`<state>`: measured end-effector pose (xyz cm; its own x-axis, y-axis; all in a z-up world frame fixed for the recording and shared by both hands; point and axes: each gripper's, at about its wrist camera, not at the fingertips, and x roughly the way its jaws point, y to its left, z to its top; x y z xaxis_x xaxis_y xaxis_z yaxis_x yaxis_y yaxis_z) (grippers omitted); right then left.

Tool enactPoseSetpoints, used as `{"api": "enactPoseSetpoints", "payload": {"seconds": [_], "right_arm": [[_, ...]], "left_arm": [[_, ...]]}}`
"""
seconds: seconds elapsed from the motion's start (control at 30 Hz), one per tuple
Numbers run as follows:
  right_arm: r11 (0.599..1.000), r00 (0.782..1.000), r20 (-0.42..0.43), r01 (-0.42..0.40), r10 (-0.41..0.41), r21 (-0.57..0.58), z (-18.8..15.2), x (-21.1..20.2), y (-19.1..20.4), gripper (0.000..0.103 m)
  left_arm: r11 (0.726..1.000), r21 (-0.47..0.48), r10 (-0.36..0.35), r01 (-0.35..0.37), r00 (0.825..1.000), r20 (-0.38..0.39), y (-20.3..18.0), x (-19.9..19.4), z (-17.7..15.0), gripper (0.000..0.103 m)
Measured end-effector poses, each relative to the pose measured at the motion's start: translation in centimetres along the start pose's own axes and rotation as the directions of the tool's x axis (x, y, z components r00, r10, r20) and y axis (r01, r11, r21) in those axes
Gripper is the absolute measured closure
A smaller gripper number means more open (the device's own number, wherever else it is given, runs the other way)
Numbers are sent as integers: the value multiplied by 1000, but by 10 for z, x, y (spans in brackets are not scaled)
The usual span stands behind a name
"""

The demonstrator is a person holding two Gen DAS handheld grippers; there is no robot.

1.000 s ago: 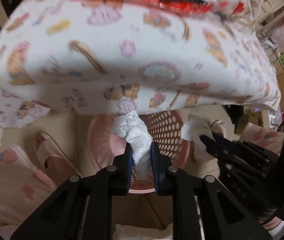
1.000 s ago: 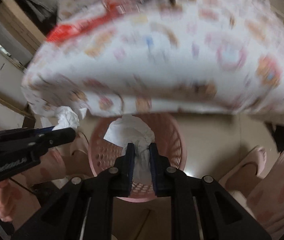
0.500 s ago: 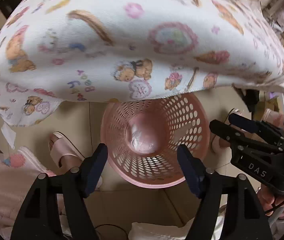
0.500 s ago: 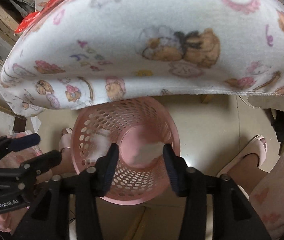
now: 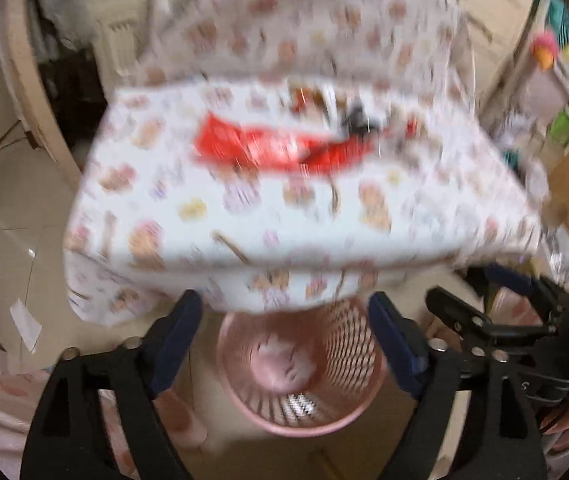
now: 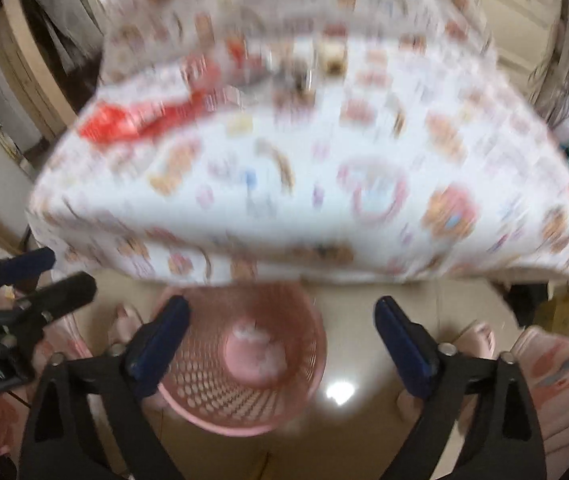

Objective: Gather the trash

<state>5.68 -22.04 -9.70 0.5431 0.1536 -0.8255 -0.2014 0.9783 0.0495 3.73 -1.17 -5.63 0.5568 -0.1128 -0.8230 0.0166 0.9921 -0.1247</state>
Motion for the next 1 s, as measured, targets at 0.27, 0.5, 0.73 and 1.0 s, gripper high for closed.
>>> {"api": "enactPoseSetpoints", "payload": {"seconds": [0.27, 0.5, 0.73, 1.0], "right_arm": [[997, 978, 210, 5, 12, -80, 6, -55, 6, 3], [993, 975, 222, 50, -26, -103, 5, -60, 13, 47], [993, 983, 184, 9, 13, -116, 8, -56, 14, 47], [998, 969, 244, 47, -37, -36, 15, -61, 1, 7]], "left_arm": [[998, -62, 41, -33, 990, 135, 19, -32, 4, 8], [998, -28, 63, -58, 973, 221, 8, -54, 1, 1], [998, -58, 9, -2, 993, 118, 11, -32, 4, 1], [987, -154, -32, 50, 993, 115, 25, -23, 10, 1]]}}
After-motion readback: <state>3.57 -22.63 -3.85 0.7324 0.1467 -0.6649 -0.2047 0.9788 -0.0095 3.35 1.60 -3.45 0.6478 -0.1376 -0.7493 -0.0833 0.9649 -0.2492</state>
